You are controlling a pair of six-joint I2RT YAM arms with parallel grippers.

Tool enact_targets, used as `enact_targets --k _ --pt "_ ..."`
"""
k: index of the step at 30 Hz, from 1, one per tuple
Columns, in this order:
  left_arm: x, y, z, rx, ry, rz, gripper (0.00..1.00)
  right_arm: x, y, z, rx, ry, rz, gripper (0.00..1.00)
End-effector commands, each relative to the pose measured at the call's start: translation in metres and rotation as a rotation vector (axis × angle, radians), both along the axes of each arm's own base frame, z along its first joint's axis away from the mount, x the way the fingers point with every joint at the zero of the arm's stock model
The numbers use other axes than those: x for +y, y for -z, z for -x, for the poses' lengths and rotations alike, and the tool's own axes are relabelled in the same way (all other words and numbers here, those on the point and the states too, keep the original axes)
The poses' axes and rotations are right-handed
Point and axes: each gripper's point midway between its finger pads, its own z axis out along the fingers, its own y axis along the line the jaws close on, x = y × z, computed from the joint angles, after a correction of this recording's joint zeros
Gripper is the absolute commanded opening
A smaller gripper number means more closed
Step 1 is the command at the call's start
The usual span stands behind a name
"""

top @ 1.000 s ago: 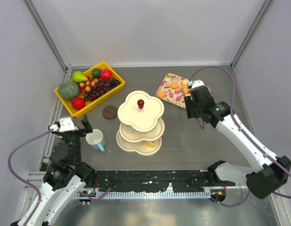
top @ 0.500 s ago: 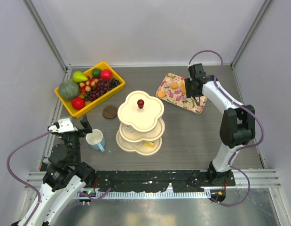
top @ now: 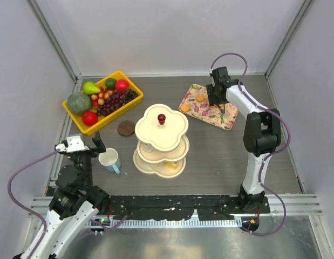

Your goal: Serve the afternoon tea

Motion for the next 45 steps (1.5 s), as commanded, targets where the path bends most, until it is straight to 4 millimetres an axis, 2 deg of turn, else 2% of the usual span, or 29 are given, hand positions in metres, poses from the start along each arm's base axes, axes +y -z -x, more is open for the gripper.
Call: enact_targets --k 1,6,10,13,18,20,21,22,23,24,25,26,27,28,29,30,31,32,33,35,36,37,38,39,40,45 --pt "0.001 -0.010 0.000 -0.030 -0.004 0.024 0.99 0.003 -0.006 -0.008 -0.010 -0.021 -0.019 0.61" --pt "0.000 -0.011 0.000 -0.032 0.001 0.024 0.99 0.001 0.002 -0.003 0.017 -0.026 -0.008 0.61" --pt "0.000 -0.011 -0.001 -0.030 0.001 0.022 0.99 -0.002 -0.005 0.001 0.022 -0.021 0.005 0.51" --pt "0.000 -0.011 0.000 -0.032 -0.001 0.026 0.99 -0.003 -0.022 0.006 -0.007 -0.020 0.000 0.44" --pt "0.001 -0.012 0.001 -0.039 0.001 0.030 0.99 -0.009 -0.053 0.020 -0.066 -0.008 0.007 0.42" --pt "0.002 -0.013 0.002 -0.043 -0.001 0.032 0.99 -0.010 -0.078 0.029 -0.118 -0.006 -0.003 0.42" --pt "0.002 -0.013 0.002 -0.043 -0.002 0.032 0.99 -0.010 -0.079 0.034 -0.117 -0.004 -0.008 0.42" --pt "0.002 -0.013 0.003 -0.044 -0.001 0.033 0.99 -0.008 -0.093 0.040 -0.147 -0.007 -0.019 0.42" --pt "0.002 -0.013 0.003 -0.043 -0.002 0.032 0.99 -0.008 -0.092 0.048 -0.136 -0.006 -0.018 0.42" --pt "0.003 -0.014 0.004 -0.048 -0.004 0.035 0.99 -0.005 -0.105 0.054 -0.166 -0.010 -0.031 0.42" --pt "0.003 -0.015 0.004 -0.051 -0.002 0.037 0.99 -0.004 -0.101 0.063 -0.149 -0.012 -0.029 0.42" --pt "0.004 -0.014 0.004 -0.052 -0.004 0.037 0.99 0.000 -0.115 0.071 -0.182 -0.020 -0.041 0.42" --pt "0.004 -0.015 0.005 -0.056 -0.007 0.039 0.99 0.002 -0.112 0.081 -0.171 -0.028 -0.039 0.42" --pt "0.005 -0.016 0.005 -0.058 -0.006 0.041 0.99 0.007 -0.121 0.091 -0.195 -0.040 -0.047 0.42" --pt "0.004 -0.016 0.005 -0.058 -0.005 0.041 0.99 0.013 -0.120 0.101 -0.192 -0.059 -0.045 0.42" --pt "0.005 -0.016 0.006 -0.061 -0.007 0.043 0.99 0.013 -0.130 0.111 -0.220 -0.064 -0.046 0.42" --pt "0.005 -0.016 0.006 -0.060 -0.005 0.043 0.99 0.020 -0.127 0.120 -0.211 -0.088 -0.045 0.42" --pt "0.005 -0.016 0.006 -0.059 -0.008 0.042 0.99 0.021 -0.135 0.130 -0.232 -0.100 -0.046 0.42" --pt "0.006 -0.017 0.006 -0.061 -0.009 0.042 0.99 0.029 -0.131 0.142 -0.212 -0.131 -0.040 0.42" --pt "0.006 -0.016 0.006 -0.059 -0.010 0.041 0.99 0.032 -0.144 0.165 -0.249 -0.159 -0.032 0.42" --pt "0.006 -0.015 0.006 -0.058 -0.012 0.040 0.99 0.034 -0.139 0.174 -0.232 -0.157 -0.041 0.42" --pt "0.006 -0.016 0.006 -0.057 -0.013 0.040 0.99 0.038 -0.146 0.185 -0.255 -0.181 -0.053 0.42" --pt "0.006 -0.016 0.006 -0.057 -0.013 0.039 0.99 0.038 -0.140 0.195 -0.233 -0.182 -0.053 0.42" --pt "0.005 -0.015 0.005 -0.056 -0.012 0.038 0.99 0.043 -0.147 0.206 -0.256 -0.206 -0.083 0.42" --pt "0.006 -0.015 0.005 -0.054 -0.015 0.036 0.99 0.044 -0.141 0.215 -0.239 -0.223 -0.093 0.42" --pt "0.005 -0.014 0.004 -0.049 -0.017 0.033 0.99 0.072 -0.143 0.268 -0.233 -0.359 -0.240 0.42"
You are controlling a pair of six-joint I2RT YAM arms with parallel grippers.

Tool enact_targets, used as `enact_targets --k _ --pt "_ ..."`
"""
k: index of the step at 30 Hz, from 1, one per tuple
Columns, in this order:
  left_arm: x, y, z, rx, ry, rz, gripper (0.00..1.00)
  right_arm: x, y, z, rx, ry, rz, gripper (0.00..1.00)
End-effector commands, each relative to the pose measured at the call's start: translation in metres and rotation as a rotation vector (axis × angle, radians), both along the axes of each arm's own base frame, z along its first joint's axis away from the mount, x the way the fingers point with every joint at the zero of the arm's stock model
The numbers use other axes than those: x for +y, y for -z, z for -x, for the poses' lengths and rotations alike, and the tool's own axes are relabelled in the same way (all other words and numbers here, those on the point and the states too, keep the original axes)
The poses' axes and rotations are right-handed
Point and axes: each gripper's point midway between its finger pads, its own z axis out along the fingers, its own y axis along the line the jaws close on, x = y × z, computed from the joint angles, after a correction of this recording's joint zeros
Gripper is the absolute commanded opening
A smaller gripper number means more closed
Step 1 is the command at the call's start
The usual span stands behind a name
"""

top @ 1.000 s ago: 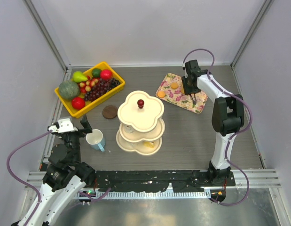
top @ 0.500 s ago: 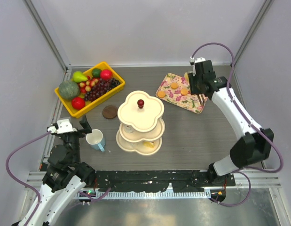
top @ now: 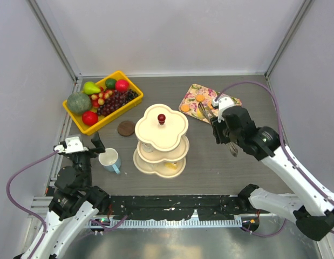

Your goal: Serve the afternoon tea

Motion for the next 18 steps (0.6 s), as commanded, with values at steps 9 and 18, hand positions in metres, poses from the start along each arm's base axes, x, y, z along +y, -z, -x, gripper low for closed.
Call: enact_targets --k 9,18 --pt "0.001 -0.009 -0.002 -0.016 -0.013 0.009 0.99 0.047 0.006 0.094 0.094 -0.266 -0.269 0.41" --pt "0.000 -0.008 -0.003 -0.010 -0.010 0.005 0.99 0.076 0.013 0.128 0.143 -0.456 -0.338 0.40"
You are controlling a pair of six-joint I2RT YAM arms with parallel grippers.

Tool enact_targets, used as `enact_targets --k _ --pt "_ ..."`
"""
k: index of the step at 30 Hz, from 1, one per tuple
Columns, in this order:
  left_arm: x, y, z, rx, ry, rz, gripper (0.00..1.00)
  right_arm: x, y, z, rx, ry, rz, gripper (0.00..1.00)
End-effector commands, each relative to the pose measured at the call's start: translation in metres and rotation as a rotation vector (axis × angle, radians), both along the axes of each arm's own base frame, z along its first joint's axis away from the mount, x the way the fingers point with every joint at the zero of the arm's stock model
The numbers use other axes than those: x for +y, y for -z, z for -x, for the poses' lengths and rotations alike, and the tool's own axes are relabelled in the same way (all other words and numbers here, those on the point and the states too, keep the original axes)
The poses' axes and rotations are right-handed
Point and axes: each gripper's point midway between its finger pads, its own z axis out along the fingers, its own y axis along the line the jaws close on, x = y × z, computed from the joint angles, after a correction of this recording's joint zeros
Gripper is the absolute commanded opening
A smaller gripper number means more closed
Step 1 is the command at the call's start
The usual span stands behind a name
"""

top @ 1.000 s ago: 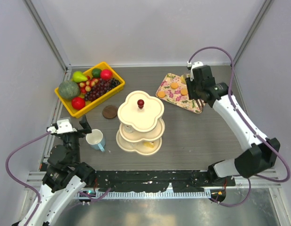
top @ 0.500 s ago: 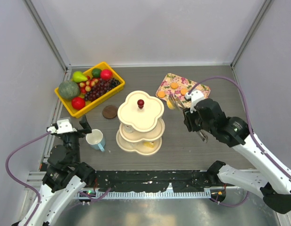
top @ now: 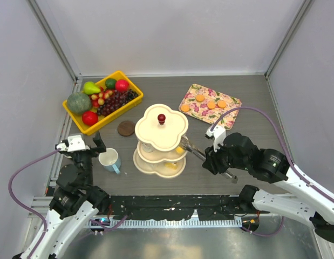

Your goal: Serve the afternoon tea

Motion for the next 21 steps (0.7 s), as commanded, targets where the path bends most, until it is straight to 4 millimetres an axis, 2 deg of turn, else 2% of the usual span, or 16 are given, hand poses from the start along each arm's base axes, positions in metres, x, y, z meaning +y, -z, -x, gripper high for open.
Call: enact_targets --k 1,8,15,20,21 --pt "0.002 -0.011 0.000 -0.030 -0.013 0.018 0.99 0.027 -0.015 0.010 -0.011 -0.092 -0.105 0.41" --pt "0.003 -0.012 0.001 -0.033 -0.015 0.019 0.99 0.045 -0.014 0.006 -0.047 -0.133 -0.093 0.41" --pt "0.004 -0.012 0.002 -0.040 -0.013 0.025 0.99 0.056 -0.007 -0.008 -0.095 -0.111 -0.031 0.42" --pt "0.005 -0.013 0.003 -0.044 -0.018 0.027 0.99 0.061 -0.010 -0.013 -0.117 -0.110 -0.029 0.48" --pt "0.005 -0.013 0.003 -0.044 -0.018 0.027 0.99 0.062 -0.010 -0.013 -0.116 -0.116 -0.029 0.52"
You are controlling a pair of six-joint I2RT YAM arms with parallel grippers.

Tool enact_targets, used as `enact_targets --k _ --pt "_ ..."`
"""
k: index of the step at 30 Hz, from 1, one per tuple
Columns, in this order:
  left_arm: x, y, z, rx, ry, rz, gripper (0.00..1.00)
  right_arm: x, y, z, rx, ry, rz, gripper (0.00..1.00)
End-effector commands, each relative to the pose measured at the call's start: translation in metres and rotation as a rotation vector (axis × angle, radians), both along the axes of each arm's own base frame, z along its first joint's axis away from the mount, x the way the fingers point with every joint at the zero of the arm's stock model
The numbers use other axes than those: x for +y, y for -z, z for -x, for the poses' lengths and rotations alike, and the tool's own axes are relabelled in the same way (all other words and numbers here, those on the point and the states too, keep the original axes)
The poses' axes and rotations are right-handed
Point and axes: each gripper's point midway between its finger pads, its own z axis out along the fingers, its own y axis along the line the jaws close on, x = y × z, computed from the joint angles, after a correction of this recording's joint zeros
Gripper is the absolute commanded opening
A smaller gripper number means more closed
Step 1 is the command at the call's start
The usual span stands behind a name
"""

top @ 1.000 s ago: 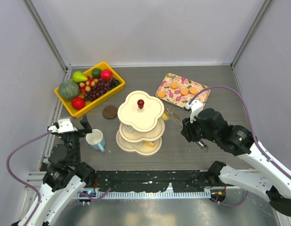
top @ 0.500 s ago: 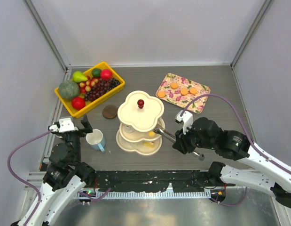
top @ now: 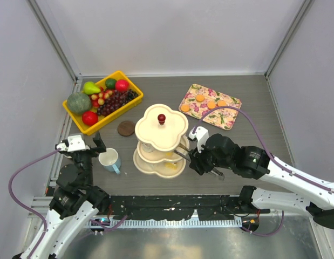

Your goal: Serve the afternoon tea

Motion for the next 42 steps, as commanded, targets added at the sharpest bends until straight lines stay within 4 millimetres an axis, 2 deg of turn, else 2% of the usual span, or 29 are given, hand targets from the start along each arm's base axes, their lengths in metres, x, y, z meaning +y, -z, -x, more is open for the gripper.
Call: enact_targets --k 1,4,10,16,20,27,31,34,38,42 --pt "0.006 -0.014 0.004 -0.046 -0.019 0.029 0.99 0.011 -0.021 -0.011 -0.072 -0.001 -0.059 0.54" --pt "0.006 -0.013 0.004 -0.045 -0.019 0.029 0.99 0.010 -0.021 -0.007 -0.062 -0.014 -0.061 0.59" --pt "0.006 -0.015 0.005 -0.051 -0.019 0.032 0.99 0.000 -0.030 0.001 -0.059 -0.005 -0.092 0.62" --pt "0.005 -0.013 0.004 -0.046 -0.018 0.028 0.99 -0.028 -0.035 0.002 -0.065 0.074 -0.055 0.61" --pt "0.005 -0.013 0.003 -0.042 -0.016 0.026 0.99 -0.059 -0.032 -0.001 -0.062 0.173 0.061 0.58" --pt "0.004 -0.013 0.002 -0.042 -0.013 0.026 0.99 -0.083 -0.038 -0.014 -0.097 0.288 0.160 0.56" --pt "0.004 -0.014 0.003 -0.046 -0.010 0.029 0.99 -0.104 -0.037 -0.035 -0.116 0.411 0.250 0.56" --pt "0.005 -0.015 0.005 -0.054 -0.010 0.034 0.99 -0.112 -0.028 -0.053 -0.071 0.455 0.277 0.56" --pt "0.006 -0.016 0.006 -0.063 -0.010 0.043 0.99 -0.119 -0.018 -0.087 -0.029 0.528 0.269 0.56" --pt "0.005 -0.016 0.005 -0.059 -0.006 0.042 0.99 -0.132 -0.008 -0.133 -0.012 0.654 0.278 0.56"
